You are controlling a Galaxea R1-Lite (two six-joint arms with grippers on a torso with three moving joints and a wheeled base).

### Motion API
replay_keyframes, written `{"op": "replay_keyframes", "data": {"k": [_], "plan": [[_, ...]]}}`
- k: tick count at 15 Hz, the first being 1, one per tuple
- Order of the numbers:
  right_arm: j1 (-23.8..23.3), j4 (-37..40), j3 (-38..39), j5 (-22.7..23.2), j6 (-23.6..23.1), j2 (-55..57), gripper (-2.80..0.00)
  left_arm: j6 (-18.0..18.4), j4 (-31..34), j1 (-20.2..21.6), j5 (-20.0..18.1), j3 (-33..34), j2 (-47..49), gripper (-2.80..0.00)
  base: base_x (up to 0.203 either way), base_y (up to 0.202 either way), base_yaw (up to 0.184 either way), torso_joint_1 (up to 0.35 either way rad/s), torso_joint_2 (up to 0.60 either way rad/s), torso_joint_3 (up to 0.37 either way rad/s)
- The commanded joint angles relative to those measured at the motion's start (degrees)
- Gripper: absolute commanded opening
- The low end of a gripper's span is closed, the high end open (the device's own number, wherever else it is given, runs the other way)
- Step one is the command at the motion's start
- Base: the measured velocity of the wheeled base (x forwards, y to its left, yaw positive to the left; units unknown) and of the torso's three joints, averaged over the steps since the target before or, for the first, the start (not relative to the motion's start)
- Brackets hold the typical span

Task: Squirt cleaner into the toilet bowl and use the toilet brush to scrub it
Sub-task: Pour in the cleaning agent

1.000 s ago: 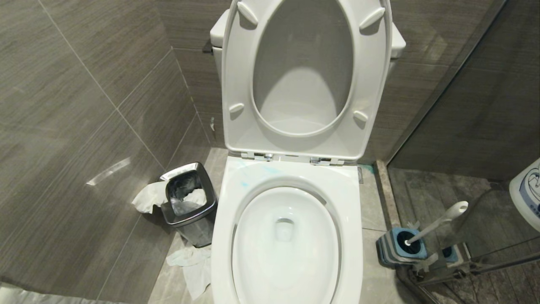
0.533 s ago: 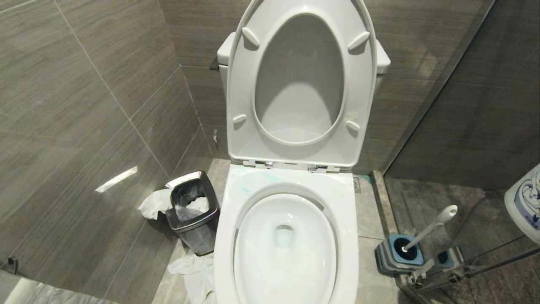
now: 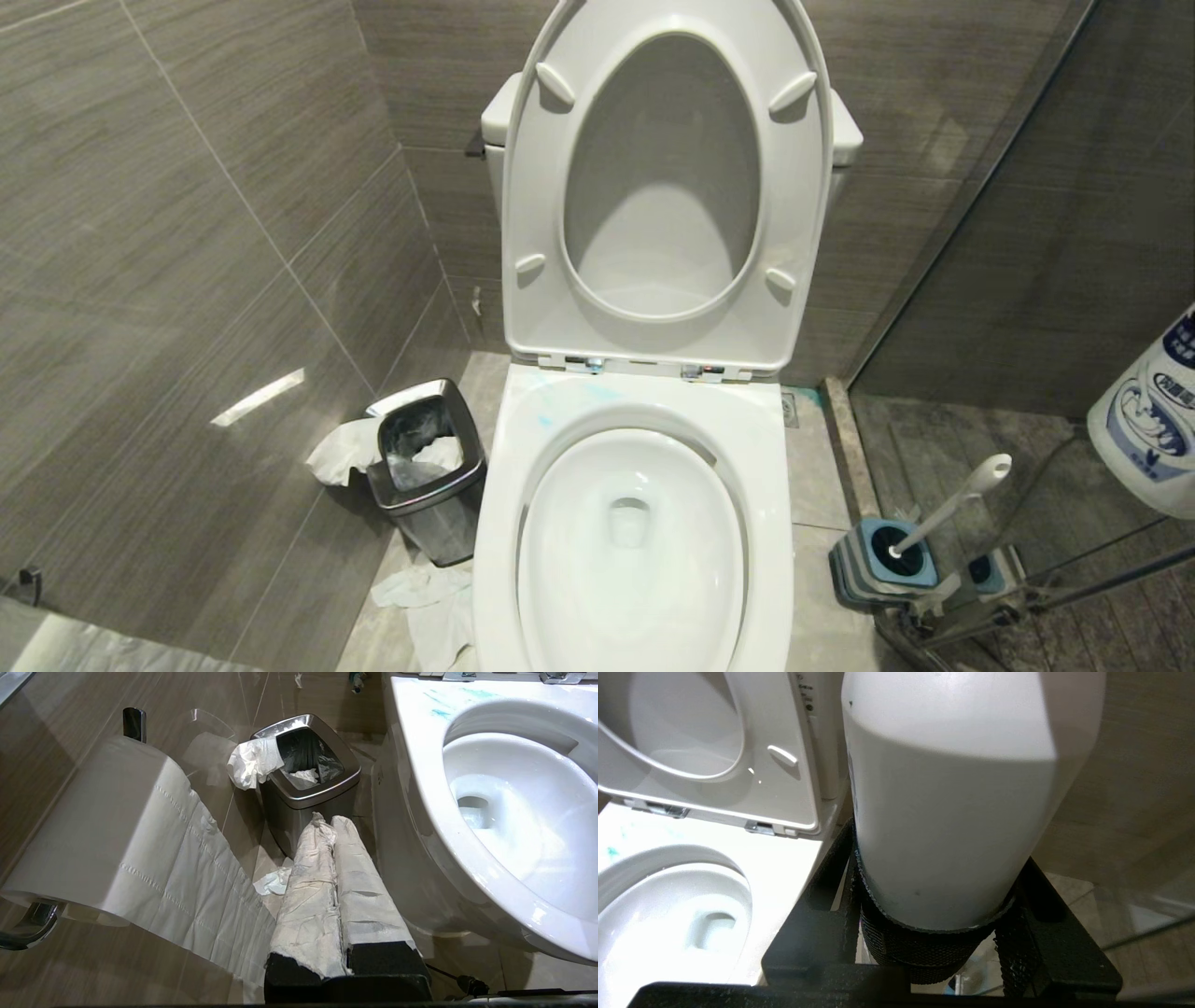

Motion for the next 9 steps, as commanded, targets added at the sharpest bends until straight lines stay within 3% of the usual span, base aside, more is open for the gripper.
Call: {"op": "replay_keyframes", "data": {"k": [1,3,7,9], "plan": [[4.84,-0.36,-0.65,-2.89,-0.3,3.8,-2.8,0.06,0.02,0.01,0.0,0.15,0.09,-2.8,0.0,0.0,0.0,0.0,0.0,0.0],[12.44,-0.62,-1.75,-9.15,-0.32,6.63,-2.8,0.06,0.02,0.01,0.0,0.17,0.09,-2.8,0.0,0.0,0.0,0.0,0.0,0.0],[31.02,-3.6,-3.0,-26.06,-0.75,13.34,-2.8,0.06,0.02,0.01,0.0,0.15,0.09,-2.8,0.0,0.0,0.0,0.0,0.0,0.0],[36.7,-5.95,-3.13,-32.07,-2.72,17.87,-2.8,0.0,0.02,0.01,0.0,0.16,0.09,-2.8,0.0,0.0,0.0,0.0,0.0,0.0]]}}
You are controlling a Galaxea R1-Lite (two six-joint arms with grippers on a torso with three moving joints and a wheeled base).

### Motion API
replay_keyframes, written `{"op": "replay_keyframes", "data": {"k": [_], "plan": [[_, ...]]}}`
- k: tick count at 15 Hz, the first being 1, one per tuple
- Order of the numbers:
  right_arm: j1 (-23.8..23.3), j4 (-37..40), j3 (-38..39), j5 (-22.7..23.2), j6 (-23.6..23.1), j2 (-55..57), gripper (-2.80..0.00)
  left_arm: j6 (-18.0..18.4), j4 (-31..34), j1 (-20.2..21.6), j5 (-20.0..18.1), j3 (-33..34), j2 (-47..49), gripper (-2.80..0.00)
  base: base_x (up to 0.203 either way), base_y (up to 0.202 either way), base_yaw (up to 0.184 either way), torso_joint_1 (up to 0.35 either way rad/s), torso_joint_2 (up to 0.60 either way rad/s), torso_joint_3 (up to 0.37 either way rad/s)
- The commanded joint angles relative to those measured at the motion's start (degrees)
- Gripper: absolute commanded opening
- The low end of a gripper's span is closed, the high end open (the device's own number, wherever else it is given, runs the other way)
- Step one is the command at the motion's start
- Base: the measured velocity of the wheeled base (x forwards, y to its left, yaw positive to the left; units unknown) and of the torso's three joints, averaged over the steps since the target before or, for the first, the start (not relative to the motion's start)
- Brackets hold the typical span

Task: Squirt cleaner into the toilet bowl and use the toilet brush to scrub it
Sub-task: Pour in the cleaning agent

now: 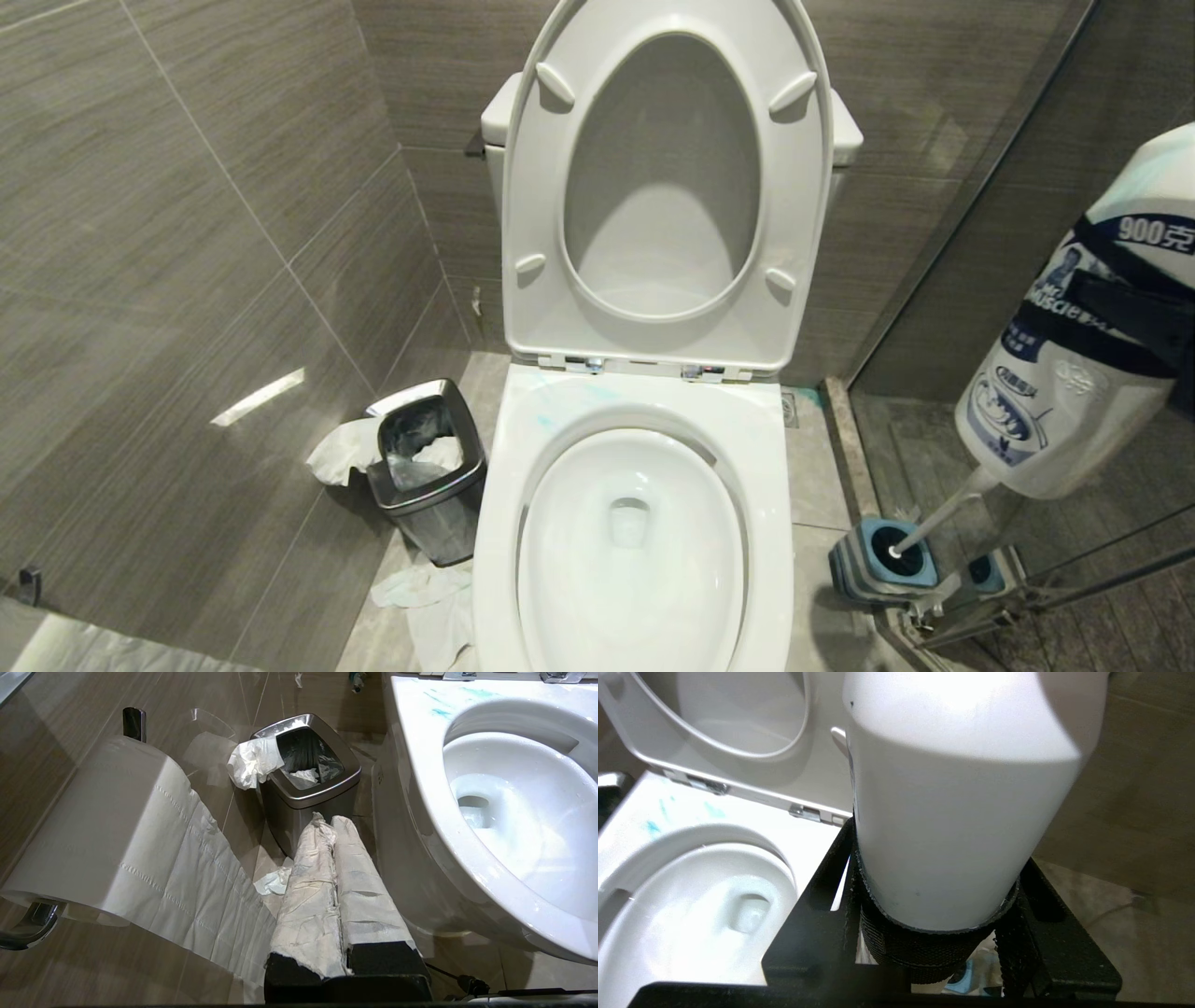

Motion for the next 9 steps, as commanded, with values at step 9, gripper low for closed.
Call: {"op": "replay_keyframes", "data": {"k": [9], "plan": [[14.93,-7.73,-3.48,-11.55,-4.73,18.82,-2.8,0.02,-0.02,0.01,0.02,0.15,0.09,-2.8,0.0,0.0,0.0,0.0,0.0,0.0]]}}
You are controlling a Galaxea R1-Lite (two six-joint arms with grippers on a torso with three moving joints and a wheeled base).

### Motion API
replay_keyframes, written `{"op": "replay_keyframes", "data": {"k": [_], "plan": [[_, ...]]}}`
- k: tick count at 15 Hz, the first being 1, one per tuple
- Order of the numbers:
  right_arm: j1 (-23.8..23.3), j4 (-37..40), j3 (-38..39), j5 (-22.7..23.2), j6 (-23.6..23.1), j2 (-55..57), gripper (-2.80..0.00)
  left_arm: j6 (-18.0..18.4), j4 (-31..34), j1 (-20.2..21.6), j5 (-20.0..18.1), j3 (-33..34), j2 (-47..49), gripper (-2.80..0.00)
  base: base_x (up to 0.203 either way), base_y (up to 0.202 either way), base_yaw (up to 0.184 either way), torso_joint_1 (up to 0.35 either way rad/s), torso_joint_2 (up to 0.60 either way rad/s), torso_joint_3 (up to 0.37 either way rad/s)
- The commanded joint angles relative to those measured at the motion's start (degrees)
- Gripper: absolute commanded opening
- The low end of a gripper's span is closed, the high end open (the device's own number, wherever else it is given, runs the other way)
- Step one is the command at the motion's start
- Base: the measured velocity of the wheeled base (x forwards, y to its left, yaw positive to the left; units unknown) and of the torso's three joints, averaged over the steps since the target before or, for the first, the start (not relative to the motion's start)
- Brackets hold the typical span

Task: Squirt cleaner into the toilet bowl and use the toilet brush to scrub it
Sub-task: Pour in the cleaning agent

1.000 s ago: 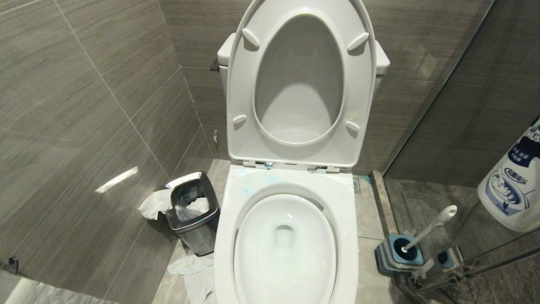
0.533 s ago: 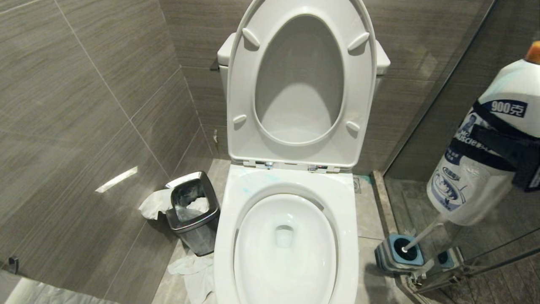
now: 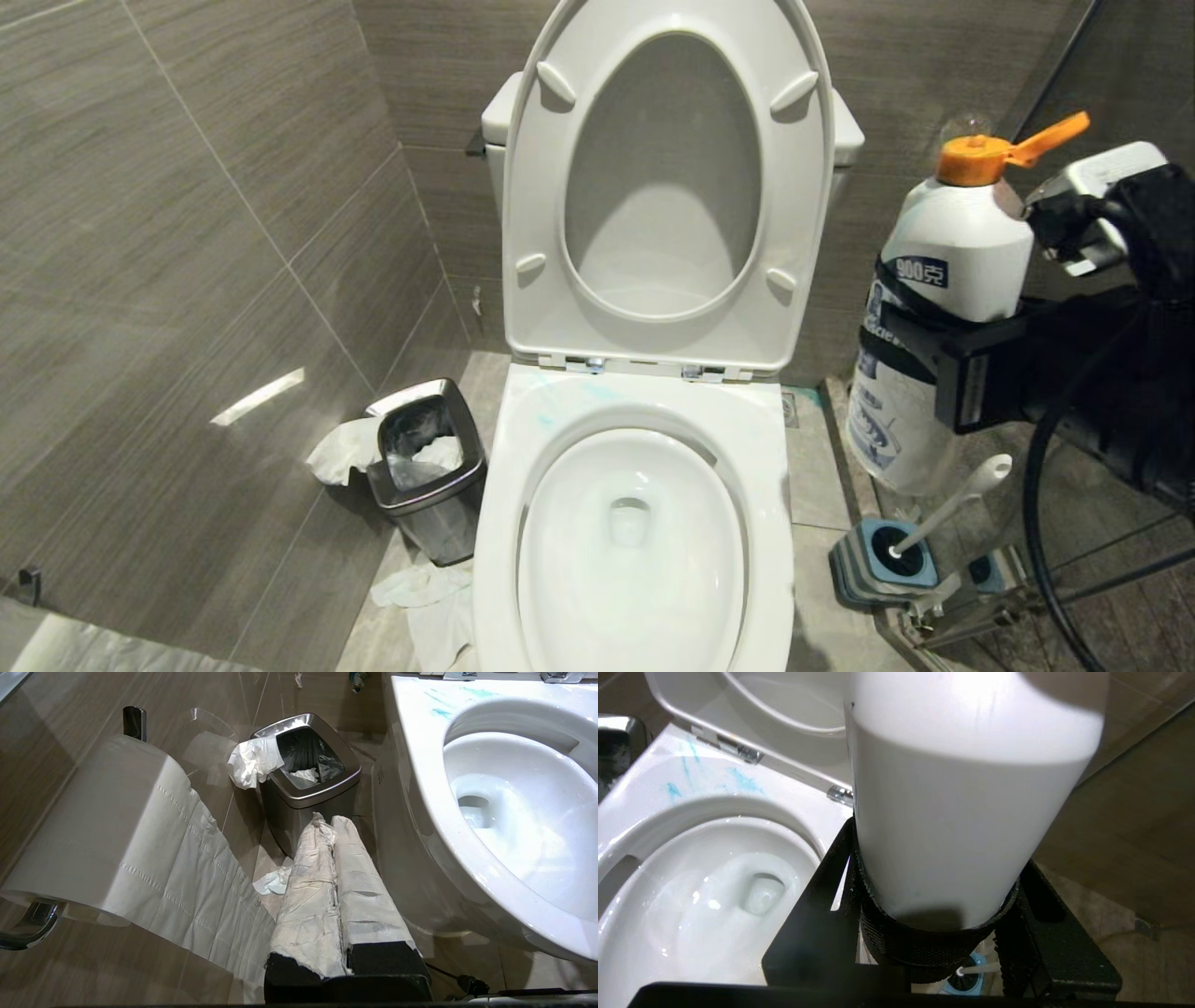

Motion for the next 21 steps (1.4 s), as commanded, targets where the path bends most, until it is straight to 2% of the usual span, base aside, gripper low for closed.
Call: {"op": "replay_keyframes", "data": {"k": [1,3,5,8,16,21], "plan": [[0.77,-0.13,-0.56,-0.49,-0.27,4.28,-2.8,0.13,-0.09,0.01,0.0,0.12,0.09,-2.8,0.0,0.0,0.0,0.0,0.0,0.0],[1.35,-0.13,-0.92,-1.39,-0.46,6.23,-2.8,0.13,-0.09,0.01,0.0,0.09,0.09,-2.8,0.0,0.0,0.0,0.0,0.0,0.0],[1.6,0.07,-1.02,-2.23,-3.39,6.85,-2.8,0.22,-0.09,0.01,0.0,0.17,0.09,-2.8,0.0,0.0,0.0,0.0,0.0,0.0],[1.6,0.3,-0.76,-3.5,-13.96,7.26,-2.8,0.22,-0.09,0.01,0.09,0.13,0.09,-2.8,0.0,0.0,0.0,0.0,0.0,0.0],[1.51,0.31,-3.25,-3.99,-35.96,13.33,-2.8,0.39,-0.09,0.01,0.0,0.12,0.09,-2.8,0.0,0.0,0.0,0.0,0.0,0.0],[1.42,0.31,-6.24,-7.06,-47.09,15.76,-2.8,0.39,-0.09,0.01,0.0,0.18,0.09,-2.8,0.0,0.0,0.0,0.0,0.0,0.0]]}}
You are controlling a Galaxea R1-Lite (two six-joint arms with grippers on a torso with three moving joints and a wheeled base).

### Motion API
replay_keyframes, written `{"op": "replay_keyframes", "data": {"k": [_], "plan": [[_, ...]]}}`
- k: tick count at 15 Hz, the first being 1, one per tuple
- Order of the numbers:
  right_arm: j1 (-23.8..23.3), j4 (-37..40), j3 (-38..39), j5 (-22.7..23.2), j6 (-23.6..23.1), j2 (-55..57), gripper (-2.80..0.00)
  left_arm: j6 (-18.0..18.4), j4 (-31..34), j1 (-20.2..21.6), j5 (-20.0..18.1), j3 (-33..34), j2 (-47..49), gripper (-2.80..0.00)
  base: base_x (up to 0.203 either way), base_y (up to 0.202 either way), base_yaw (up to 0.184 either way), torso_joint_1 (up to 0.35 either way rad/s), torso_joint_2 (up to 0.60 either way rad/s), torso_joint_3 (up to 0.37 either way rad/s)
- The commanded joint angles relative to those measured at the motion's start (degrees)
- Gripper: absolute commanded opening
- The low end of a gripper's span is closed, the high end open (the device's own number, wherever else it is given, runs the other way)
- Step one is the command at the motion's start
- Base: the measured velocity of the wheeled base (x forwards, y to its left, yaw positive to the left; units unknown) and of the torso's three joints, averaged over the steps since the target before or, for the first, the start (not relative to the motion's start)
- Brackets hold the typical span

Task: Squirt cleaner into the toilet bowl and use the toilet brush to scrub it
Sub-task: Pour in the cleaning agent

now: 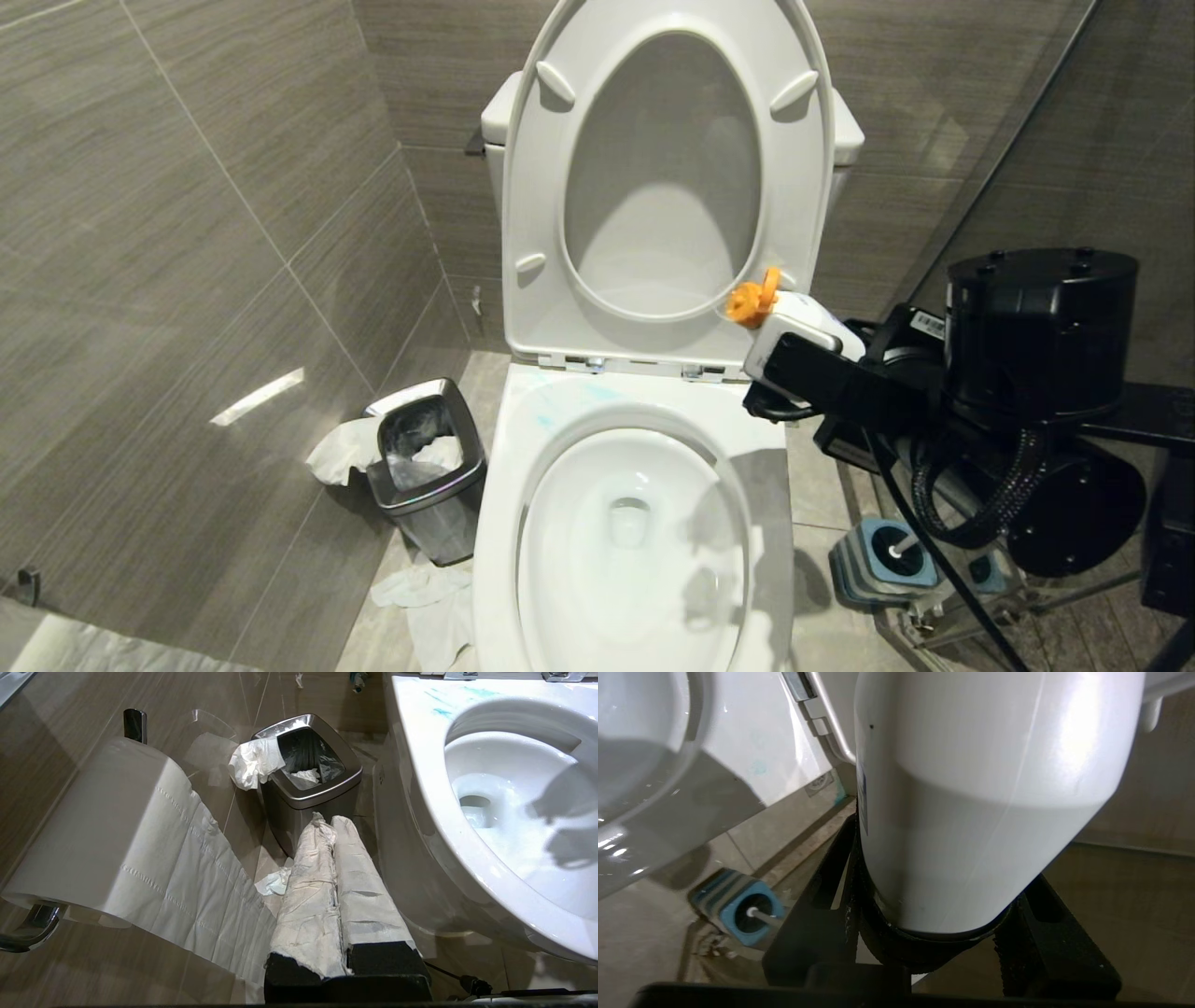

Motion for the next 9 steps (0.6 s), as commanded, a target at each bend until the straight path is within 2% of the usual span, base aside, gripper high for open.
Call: {"op": "replay_keyframes", "data": {"k": [1,3,5,9], "plan": [[-0.11,-0.16,-2.16,-0.44,-4.63,2.08,-2.8,0.0,0.02,0.01,0.0,0.1,0.09,-2.8,0.0,0.0,0.0,0.0,0.0,0.0],[-0.17,-0.16,-3.6,-0.45,-9.0,3.12,-2.8,0.0,0.06,0.01,0.0,0.17,0.09,-2.8,0.0,0.0,0.0,0.0,0.0,0.0],[-0.18,-0.16,-4.05,-0.45,-16.32,3.35,-2.8,-0.09,0.11,0.01,-0.09,0.17,0.09,-2.8,0.0,0.0,0.0,0.0,0.0,0.0],[-0.18,0.03,-3.5,-0.14,-24.37,3.52,-2.8,-0.2,0.11,0.01,-0.02,0.09,0.09,-2.8,0.0,0.0,0.0,0.0,0.0,0.0]]}}
